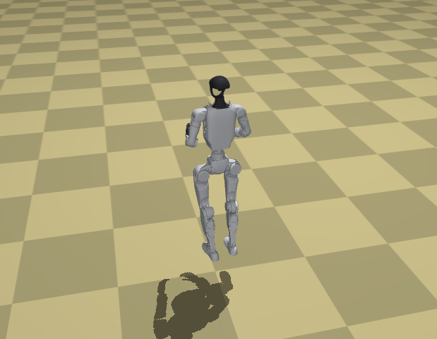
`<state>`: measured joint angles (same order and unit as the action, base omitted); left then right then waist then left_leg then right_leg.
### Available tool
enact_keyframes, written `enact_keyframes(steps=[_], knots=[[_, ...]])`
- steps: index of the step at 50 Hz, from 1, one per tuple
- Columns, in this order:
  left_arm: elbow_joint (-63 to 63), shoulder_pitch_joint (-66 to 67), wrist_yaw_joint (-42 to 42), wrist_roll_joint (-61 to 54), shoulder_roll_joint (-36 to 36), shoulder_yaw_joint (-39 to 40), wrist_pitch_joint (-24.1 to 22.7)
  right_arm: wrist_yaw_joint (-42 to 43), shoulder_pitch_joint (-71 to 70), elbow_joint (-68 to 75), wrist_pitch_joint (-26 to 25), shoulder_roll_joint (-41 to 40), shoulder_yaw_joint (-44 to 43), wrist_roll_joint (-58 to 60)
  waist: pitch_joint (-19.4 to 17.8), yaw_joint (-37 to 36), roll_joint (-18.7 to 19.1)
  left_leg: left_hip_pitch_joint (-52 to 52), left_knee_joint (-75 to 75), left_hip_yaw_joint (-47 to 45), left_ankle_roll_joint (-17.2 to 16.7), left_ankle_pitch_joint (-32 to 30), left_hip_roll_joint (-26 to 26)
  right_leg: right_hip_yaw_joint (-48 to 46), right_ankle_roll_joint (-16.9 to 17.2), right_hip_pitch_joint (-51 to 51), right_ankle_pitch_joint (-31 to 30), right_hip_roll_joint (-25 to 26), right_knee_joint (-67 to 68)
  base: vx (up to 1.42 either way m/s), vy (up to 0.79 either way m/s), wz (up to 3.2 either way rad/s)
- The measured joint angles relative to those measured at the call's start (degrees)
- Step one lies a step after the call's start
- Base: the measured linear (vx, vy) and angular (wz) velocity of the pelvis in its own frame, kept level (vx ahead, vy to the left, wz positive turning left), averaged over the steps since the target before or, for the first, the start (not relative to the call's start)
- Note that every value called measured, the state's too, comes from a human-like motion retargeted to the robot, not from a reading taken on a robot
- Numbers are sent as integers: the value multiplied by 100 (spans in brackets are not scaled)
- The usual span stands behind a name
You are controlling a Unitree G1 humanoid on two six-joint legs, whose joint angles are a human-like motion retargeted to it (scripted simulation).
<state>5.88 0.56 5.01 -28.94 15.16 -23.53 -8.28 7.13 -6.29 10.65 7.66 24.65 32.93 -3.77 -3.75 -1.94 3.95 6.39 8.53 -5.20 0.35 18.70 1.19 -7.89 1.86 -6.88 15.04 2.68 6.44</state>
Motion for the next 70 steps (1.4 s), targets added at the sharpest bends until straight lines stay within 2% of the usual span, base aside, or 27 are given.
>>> enact_keyframes(steps=[30,70], knots=[[-163,-50,-289,612,234,-35,87,-328,-32,-325,60,265,145,-116,25,89,-107,-67,-223,6,-35,-132,-2,12,5,185,-18,8,36,0,0,0],[-205,44,-460,809,268,-19,17,-622,54,-487,109,258,129,-702,82,74,-95,-222,21,20,-29,95,-31,62,-30,337,136,29,236,0,0,0]])
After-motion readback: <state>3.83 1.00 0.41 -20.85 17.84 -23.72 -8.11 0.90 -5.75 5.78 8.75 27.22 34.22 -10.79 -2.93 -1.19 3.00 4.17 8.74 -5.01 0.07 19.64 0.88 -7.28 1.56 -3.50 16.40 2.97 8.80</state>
